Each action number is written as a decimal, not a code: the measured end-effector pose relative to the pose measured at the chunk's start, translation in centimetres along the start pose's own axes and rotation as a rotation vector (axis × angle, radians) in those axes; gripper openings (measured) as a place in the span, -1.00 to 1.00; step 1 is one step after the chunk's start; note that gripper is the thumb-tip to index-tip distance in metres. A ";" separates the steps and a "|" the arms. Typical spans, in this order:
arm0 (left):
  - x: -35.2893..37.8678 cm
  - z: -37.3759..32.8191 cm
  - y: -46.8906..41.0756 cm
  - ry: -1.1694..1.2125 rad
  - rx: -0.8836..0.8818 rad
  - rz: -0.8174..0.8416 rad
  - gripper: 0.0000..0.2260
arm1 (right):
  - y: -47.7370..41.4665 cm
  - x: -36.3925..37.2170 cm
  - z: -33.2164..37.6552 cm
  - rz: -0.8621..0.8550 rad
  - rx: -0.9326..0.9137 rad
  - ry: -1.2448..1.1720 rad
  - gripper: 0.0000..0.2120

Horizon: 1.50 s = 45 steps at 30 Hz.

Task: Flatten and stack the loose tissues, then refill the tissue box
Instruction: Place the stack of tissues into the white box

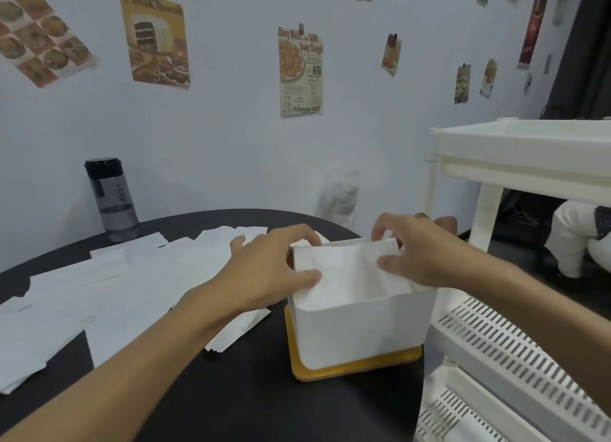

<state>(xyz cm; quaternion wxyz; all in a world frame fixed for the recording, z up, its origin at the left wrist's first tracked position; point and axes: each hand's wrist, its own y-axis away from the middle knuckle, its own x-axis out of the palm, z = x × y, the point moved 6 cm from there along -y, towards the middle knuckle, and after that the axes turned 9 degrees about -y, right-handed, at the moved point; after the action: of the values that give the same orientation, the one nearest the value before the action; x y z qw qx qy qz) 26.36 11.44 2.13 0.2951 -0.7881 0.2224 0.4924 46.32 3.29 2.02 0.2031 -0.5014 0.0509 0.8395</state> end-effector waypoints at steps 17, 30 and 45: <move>1.7 -1.6 1.4 -0.284 0.223 0.212 -0.25 | 0.5 1.4 0.3 0.110 -0.234 0.089 -0.44; 0.9 -1.3 2.0 -0.306 0.266 0.076 -0.29 | 1.6 1.2 1.0 0.026 -0.267 0.170 -0.21; -4.8 16.1 13.3 -0.192 -0.254 -0.188 -0.79 | 8.1 11.2 20.3 0.014 -0.853 -0.177 -0.80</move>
<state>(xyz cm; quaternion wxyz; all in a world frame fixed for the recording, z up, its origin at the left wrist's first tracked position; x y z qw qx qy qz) 5.44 13.08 -2.30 0.2581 -0.7855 0.0545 0.5598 21.81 5.04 1.42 -0.0245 -0.4661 -0.3147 0.8265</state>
